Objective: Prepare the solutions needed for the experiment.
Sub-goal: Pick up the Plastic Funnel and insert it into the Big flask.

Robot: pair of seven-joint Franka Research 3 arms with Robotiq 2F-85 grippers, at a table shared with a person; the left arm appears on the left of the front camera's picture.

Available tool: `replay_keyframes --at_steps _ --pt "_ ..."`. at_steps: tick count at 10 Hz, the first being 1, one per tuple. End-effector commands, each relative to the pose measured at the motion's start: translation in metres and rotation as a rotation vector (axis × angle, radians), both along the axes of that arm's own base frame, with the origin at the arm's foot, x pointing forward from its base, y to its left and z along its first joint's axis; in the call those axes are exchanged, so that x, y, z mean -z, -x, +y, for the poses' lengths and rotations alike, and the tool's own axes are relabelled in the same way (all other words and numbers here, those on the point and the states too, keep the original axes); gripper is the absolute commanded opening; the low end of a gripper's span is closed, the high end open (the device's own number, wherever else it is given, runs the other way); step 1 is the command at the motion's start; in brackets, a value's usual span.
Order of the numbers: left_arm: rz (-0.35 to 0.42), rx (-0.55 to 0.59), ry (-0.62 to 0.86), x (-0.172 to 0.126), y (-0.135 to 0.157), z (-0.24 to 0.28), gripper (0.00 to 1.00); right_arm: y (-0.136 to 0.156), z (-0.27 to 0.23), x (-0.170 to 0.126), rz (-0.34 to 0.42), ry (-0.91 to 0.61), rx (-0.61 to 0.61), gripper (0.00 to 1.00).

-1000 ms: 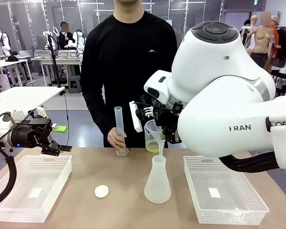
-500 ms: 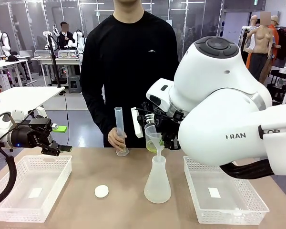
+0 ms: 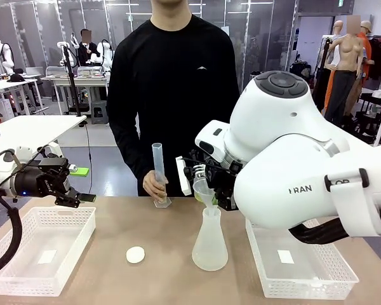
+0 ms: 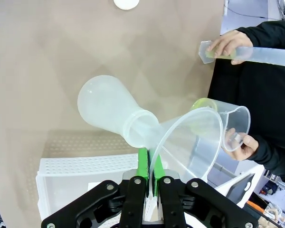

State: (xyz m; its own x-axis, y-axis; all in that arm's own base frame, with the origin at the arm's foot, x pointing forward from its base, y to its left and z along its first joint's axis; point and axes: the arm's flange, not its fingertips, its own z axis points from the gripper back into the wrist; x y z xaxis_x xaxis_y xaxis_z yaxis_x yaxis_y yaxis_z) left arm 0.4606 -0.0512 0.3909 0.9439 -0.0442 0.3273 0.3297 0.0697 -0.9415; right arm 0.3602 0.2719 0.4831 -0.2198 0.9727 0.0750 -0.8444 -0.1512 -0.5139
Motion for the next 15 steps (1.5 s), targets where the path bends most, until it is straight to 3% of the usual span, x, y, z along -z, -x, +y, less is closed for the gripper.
replay_keyframes --at_steps 1,6,7,8,9,10,11,12,13,14,15 --pt "-0.012 0.012 -0.001 -0.001 0.000 0.001 1.00 -0.009 -0.007 0.010 0.021 -0.036 -0.046 0.04" --pt "-0.012 0.012 -0.001 -0.001 0.000 0.001 1.00 -0.011 -0.013 0.025 0.031 -0.033 -0.027 0.04" --pt "-0.012 0.012 -0.001 -0.001 0.000 0.001 1.00 -0.009 -0.014 0.025 0.019 -0.040 -0.030 0.23" --pt "-0.012 0.012 -0.001 -0.001 0.000 0.001 1.00 -0.007 -0.014 0.025 0.024 -0.042 -0.030 0.23" --pt "-0.012 0.012 -0.001 -0.001 0.000 0.001 1.00 -0.002 -0.016 0.023 0.022 -0.048 -0.034 0.42" --pt "-0.012 0.012 -0.001 -0.001 0.000 0.001 1.00 0.003 -0.017 0.021 0.012 -0.054 -0.032 0.27" --pt "-0.012 0.012 -0.001 -0.001 0.000 0.001 1.00 0.008 -0.017 0.019 0.001 -0.049 -0.027 0.61" --pt "-0.012 0.012 -0.001 -0.001 0.000 0.001 1.00 0.012 -0.017 0.017 -0.006 -0.054 -0.032 0.46" --pt "-0.012 0.012 -0.001 -0.001 0.000 0.001 1.00 0.015 -0.017 0.015 -0.003 -0.054 -0.035 0.80" --pt "-0.012 0.012 -0.001 -0.001 0.000 0.001 1.00 0.015 -0.017 0.013 -0.003 -0.038 -0.020 0.65" --pt "-0.012 0.012 -0.001 -0.001 0.000 0.001 1.00 0.009 -0.016 0.011 -0.003 -0.009 -0.010 0.99"
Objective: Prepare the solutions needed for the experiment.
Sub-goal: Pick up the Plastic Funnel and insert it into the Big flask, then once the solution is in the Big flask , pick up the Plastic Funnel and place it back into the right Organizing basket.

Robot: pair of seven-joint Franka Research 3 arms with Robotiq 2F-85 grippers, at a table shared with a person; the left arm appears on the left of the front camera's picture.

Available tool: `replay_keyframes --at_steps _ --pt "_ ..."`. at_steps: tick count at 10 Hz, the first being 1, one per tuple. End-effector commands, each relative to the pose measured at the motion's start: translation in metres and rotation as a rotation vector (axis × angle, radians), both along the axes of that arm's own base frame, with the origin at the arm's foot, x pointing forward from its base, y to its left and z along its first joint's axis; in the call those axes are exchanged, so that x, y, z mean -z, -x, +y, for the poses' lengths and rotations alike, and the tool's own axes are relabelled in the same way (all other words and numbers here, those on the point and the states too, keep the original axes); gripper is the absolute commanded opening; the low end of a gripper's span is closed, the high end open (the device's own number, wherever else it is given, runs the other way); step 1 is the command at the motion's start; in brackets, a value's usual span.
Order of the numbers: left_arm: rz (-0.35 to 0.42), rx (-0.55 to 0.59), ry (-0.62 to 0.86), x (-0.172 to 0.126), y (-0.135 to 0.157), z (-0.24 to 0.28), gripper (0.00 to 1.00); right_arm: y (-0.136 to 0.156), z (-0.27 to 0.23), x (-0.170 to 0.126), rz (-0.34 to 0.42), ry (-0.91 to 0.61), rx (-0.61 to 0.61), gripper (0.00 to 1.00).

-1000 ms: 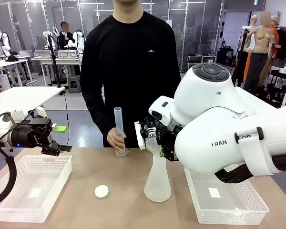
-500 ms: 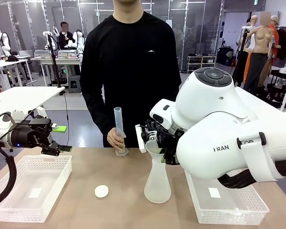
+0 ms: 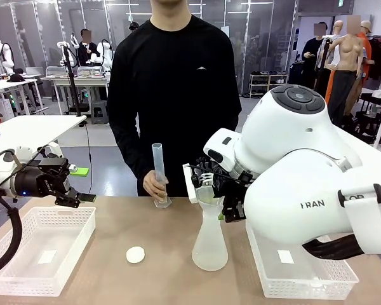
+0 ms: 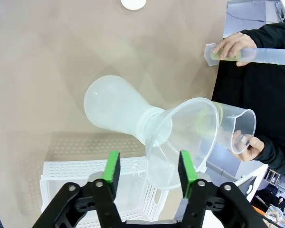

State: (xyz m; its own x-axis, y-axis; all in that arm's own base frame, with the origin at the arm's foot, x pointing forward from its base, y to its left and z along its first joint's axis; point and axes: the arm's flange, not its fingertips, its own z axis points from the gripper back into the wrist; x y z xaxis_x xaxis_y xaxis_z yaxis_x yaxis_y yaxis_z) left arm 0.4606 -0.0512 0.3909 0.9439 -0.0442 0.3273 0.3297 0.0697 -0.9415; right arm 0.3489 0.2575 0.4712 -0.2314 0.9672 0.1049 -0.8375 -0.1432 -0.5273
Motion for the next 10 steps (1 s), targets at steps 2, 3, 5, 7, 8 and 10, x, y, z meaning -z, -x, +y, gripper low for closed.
replay_keyframes --at_steps 2,3,5,7,8,10 --pt "-0.012 0.012 -0.001 -0.0014 0.0001 0.0007 1.00 -0.0002 0.0007 0.0015 0.000 -0.005 -0.001 0.85" --pt "-0.012 0.012 -0.001 -0.0014 0.0001 0.0007 1.00 -0.0002 0.0007 0.0015 0.000 -0.005 -0.001 0.85" --pt "-0.012 0.012 -0.001 -0.0014 0.0001 0.0007 1.00 -0.0002 0.0007 0.0015 0.000 -0.005 -0.001 0.85" --pt "-0.012 0.012 -0.001 -0.0014 0.0001 0.0007 1.00 -0.0002 0.0007 0.0015 0.000 -0.005 -0.001 0.85" --pt "-0.012 0.012 -0.001 -0.0014 0.0001 0.0007 1.00 -0.0002 0.0007 0.0015 0.000 -0.005 -0.001 0.85" --pt "-0.012 0.012 -0.001 -0.0014 0.0001 0.0007 1.00 -0.0002 0.0007 0.0015 0.000 -0.005 -0.001 0.85"
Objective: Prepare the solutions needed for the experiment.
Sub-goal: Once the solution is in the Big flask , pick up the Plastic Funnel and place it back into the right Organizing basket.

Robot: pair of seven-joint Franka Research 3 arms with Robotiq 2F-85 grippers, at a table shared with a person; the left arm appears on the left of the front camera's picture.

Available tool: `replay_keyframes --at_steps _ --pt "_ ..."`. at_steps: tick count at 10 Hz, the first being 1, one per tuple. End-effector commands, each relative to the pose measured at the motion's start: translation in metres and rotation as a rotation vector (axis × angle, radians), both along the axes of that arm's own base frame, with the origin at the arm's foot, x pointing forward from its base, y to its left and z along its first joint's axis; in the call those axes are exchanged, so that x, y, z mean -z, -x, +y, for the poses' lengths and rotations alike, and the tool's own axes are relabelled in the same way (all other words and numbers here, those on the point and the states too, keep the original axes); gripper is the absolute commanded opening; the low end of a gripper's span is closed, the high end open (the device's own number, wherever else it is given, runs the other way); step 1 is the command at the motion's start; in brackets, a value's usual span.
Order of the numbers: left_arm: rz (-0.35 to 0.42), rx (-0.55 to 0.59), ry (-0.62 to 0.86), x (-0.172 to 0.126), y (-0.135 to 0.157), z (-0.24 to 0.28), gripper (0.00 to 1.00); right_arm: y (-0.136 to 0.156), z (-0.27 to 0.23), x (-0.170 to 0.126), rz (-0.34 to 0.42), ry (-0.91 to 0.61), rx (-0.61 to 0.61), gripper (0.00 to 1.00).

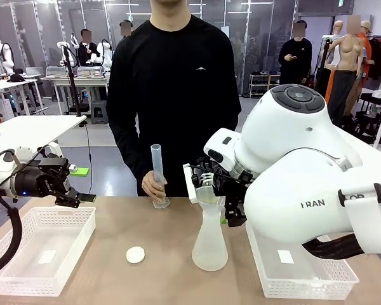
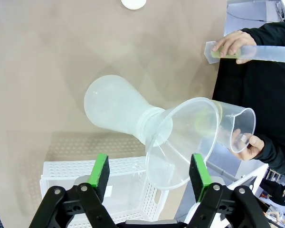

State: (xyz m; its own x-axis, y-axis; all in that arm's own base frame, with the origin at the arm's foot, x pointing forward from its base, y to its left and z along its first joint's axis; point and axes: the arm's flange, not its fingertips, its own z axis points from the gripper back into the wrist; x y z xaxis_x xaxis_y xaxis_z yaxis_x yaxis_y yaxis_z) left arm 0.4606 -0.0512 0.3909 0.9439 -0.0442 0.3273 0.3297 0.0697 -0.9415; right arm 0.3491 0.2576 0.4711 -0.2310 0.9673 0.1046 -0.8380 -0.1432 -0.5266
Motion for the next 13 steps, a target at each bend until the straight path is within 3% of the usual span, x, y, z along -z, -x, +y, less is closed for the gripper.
replay_keyframes --at_steps 1,2,3,4,6,8,10,13 --pt "-0.012 0.012 -0.001 -0.001 0.000 0.001 1.00 0.000 0.001 0.001 -0.001 -0.005 -0.001 0.85" --pt "-0.012 0.012 -0.001 -0.001 0.000 0.001 1.00 0.000 0.000 0.000 0.000 0.000 0.000 0.85" --pt "-0.012 0.012 -0.001 -0.001 0.000 0.001 1.00 0.014 -0.003 -0.014 -0.064 -0.010 0.001 0.85" --pt "-0.012 0.012 -0.001 -0.001 0.000 0.001 1.00 0.019 -0.007 -0.026 -0.078 -0.038 0.007 0.85" --pt "-0.012 0.012 -0.001 -0.001 0.000 0.001 1.00 0.018 -0.019 -0.048 -0.059 -0.107 0.005 0.85" --pt "-0.012 0.012 -0.001 -0.001 0.000 0.001 1.00 -0.003 -0.056 -0.075 0.097 -0.199 0.219 0.85" --pt "-0.012 0.012 -0.001 -0.001 0.000 0.001 1.00 -0.030 -0.109 -0.091 0.373 -0.438 0.363 0.85" --pt "-0.012 0.012 -0.001 -0.001 0.000 0.001 1.00 -0.058 -0.187 -0.078 0.610 -0.735 0.663 0.85"
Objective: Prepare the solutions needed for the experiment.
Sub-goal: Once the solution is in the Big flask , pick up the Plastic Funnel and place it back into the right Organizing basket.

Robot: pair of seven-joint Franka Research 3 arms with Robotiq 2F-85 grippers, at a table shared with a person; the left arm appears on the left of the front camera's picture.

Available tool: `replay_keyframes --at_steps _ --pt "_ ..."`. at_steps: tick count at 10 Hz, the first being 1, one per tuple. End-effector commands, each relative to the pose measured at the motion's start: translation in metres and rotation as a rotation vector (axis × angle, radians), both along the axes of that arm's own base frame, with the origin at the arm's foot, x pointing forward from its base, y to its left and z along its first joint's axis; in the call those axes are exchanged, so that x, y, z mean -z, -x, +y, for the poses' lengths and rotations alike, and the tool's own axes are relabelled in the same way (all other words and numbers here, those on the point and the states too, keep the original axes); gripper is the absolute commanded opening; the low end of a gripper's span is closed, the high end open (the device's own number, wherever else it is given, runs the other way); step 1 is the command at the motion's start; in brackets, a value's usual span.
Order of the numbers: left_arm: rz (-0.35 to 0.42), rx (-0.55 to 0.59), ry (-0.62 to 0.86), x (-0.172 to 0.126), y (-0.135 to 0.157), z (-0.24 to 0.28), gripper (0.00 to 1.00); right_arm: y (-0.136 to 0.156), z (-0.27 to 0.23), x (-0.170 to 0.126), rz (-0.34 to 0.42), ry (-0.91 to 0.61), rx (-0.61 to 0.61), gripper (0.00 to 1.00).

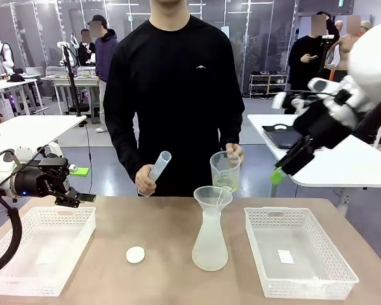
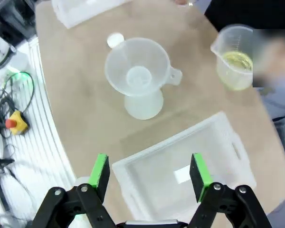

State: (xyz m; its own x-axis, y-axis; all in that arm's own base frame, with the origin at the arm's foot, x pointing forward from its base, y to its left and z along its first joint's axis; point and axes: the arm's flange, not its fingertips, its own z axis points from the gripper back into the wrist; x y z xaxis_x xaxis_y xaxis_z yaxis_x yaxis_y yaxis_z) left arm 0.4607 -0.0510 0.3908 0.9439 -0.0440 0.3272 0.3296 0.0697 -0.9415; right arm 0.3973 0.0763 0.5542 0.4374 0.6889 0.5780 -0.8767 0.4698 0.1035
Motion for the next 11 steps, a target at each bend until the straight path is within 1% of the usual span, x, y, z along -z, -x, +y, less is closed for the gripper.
replay_keyframes --at_steps 1,2,3,4,5,6,7,8,11 --pt "-0.012 0.012 -0.002 -0.001 0.000 0.001 1.00 -0.017 -0.025 0.018 0.167 -0.131 0.276 0.85" --pt "-0.012 0.012 -0.002 -0.001 0.000 0.001 1.00 -0.024 -0.041 0.033 0.273 -0.167 0.329 0.85" --pt "-0.012 0.012 -0.002 -0.001 0.000 0.001 1.00 -0.027 -0.048 0.044 0.376 -0.227 0.347 0.85" --pt "-0.012 0.012 -0.002 -0.001 0.000 0.001 1.00 -0.030 -0.055 0.056 0.426 -0.281 0.392 0.85" --pt "-0.012 0.012 -0.002 -0.001 0.000 0.001 1.00 -0.030 -0.060 0.067 0.486 -0.370 0.400 0.85" --pt "-0.012 0.012 -0.002 -0.001 0.000 0.001 1.00 -0.032 -0.062 0.074 0.576 -0.398 0.404 0.85" --pt "-0.012 0.012 -0.002 -0.001 0.000 0.001 1.00 -0.028 -0.055 0.076 0.516 -0.286 0.356 0.85" --pt "-0.012 0.012 -0.002 -0.001 0.000 0.001 1.00 -0.029 -0.065 0.079 0.509 -0.338 0.377 0.85" --pt "-0.012 0.012 -0.002 -0.001 0.000 0.001 1.00 -0.029 -0.065 0.079 0.509 -0.338 0.377 0.85"
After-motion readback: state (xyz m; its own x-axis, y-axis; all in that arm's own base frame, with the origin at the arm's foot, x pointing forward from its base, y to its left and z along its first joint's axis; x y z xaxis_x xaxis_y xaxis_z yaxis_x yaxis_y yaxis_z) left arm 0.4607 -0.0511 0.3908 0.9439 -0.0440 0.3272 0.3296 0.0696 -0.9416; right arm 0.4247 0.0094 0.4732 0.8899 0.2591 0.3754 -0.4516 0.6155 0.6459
